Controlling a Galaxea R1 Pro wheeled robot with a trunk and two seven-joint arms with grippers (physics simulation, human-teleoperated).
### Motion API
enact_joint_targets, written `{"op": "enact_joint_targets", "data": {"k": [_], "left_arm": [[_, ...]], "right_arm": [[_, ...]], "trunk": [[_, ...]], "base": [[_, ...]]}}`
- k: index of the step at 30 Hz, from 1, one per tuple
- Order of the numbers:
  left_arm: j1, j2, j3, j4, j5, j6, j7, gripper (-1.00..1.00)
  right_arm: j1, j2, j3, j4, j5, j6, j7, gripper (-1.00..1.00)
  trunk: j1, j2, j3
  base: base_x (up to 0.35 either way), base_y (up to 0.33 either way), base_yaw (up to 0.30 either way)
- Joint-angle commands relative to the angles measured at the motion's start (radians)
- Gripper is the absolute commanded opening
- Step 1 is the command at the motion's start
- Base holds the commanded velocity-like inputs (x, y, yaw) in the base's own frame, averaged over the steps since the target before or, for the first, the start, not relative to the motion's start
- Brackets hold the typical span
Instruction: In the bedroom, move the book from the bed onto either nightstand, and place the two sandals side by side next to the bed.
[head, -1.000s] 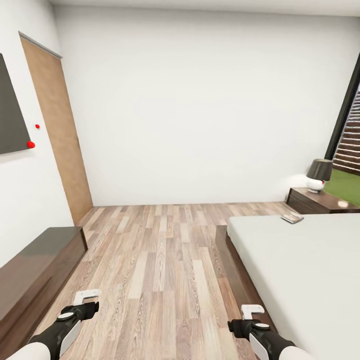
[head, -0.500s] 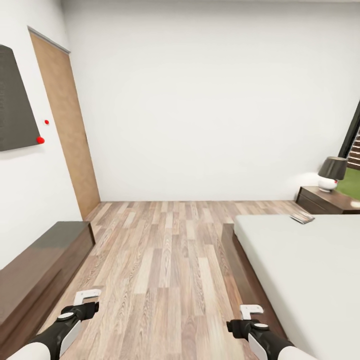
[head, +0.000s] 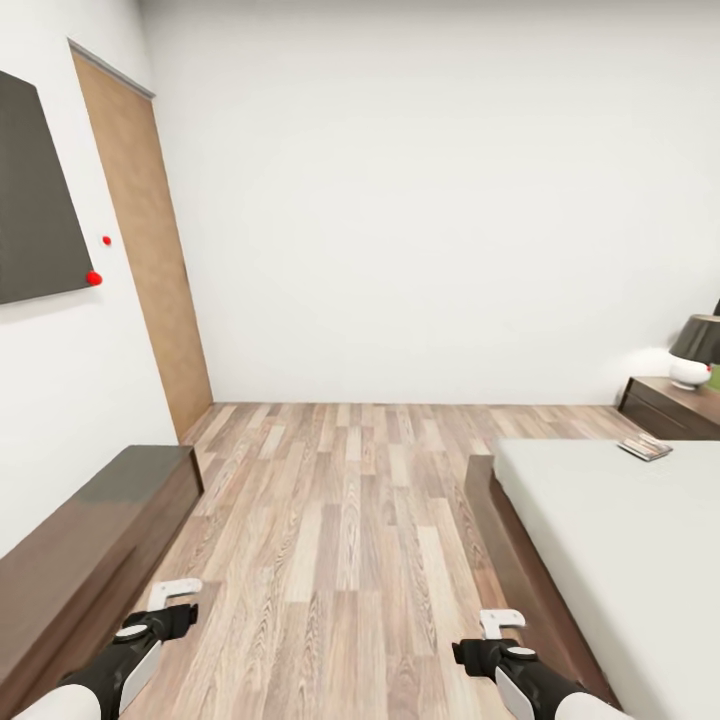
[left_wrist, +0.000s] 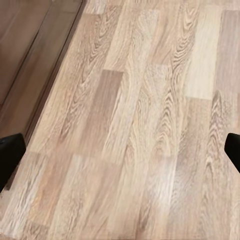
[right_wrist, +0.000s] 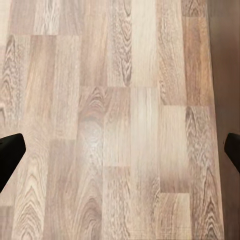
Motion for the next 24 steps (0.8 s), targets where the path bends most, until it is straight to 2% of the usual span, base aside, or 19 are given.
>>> {"op": "enact_joint_targets", "data": {"k": [1,9,24], "left_arm": [[0.000,0.000,-0.005,-0.001,0.009,0.002,0.003,1.00],[0.000,0.000,-0.005,-0.001,0.009,0.002,0.003,1.00],[0.000,0.000,-0.005,-0.001,0.009,0.001,0.003,1.00]], "right_arm": [[0.000,-0.001,0.008,-0.002,-0.010,0.005,-0.001,1.00],[0.000,0.000,0.008,-0.001,-0.011,0.005,-0.001,1.00],[0.000,0.000,0.008,-0.001,-0.014,0.005,-0.001,1.00]], "trunk": [[0.001,-0.001,-0.001],[0.001,-0.001,-0.002],[0.001,-0.001,-0.002]], "base": [[0.274,0.192,0.008],[0.302,0.138,0.003],[0.335,0.020,0.000]]}}
